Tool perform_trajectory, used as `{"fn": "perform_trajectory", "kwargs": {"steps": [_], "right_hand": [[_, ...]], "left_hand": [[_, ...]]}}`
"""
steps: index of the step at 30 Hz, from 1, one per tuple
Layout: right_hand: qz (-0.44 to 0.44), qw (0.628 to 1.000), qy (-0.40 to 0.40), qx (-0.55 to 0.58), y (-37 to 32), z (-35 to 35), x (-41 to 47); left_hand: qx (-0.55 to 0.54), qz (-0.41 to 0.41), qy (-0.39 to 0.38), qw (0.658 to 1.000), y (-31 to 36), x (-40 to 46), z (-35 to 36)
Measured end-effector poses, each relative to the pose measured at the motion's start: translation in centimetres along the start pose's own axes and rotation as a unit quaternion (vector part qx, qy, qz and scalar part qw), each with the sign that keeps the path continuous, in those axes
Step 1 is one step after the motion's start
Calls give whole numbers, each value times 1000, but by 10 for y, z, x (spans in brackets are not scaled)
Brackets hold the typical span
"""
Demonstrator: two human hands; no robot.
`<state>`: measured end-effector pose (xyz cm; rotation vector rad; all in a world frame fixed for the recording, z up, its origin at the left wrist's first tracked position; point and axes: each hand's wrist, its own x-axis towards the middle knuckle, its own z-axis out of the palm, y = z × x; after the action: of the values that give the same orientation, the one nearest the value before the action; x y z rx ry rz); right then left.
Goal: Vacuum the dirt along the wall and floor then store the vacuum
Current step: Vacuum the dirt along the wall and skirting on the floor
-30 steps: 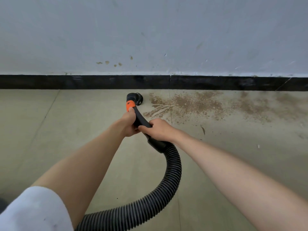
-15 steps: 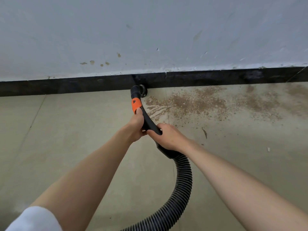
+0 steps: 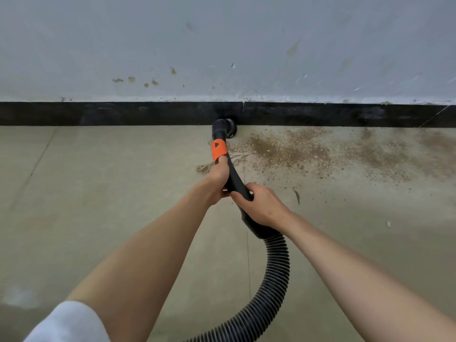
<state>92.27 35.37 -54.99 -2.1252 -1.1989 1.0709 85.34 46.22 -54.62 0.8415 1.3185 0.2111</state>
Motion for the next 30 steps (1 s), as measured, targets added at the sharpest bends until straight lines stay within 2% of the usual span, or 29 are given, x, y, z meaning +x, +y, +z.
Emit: {"fn": "perform_trajectory", "kwargs": {"steps": [6,9,13,24,30], "right_hand": [[-38,998,-55,-9,-38,23,3],[-41,996,-75,-21,-48,33,-2],[-33,997,-70,-17,-44,29,-10],[31,1000,-3,-6,-12,-15,-44],[35,999,7,15,-7,-26,-43]], "left_hand": [[-25,24,92,995,-9,8,-49],[-22,21,105,994,-15,8,-67],[-14,15,77,997,-17,1,-61],[38,5,-48,998,-10,-24,12],[66,7,-41,997,-2,-27,27]]}}
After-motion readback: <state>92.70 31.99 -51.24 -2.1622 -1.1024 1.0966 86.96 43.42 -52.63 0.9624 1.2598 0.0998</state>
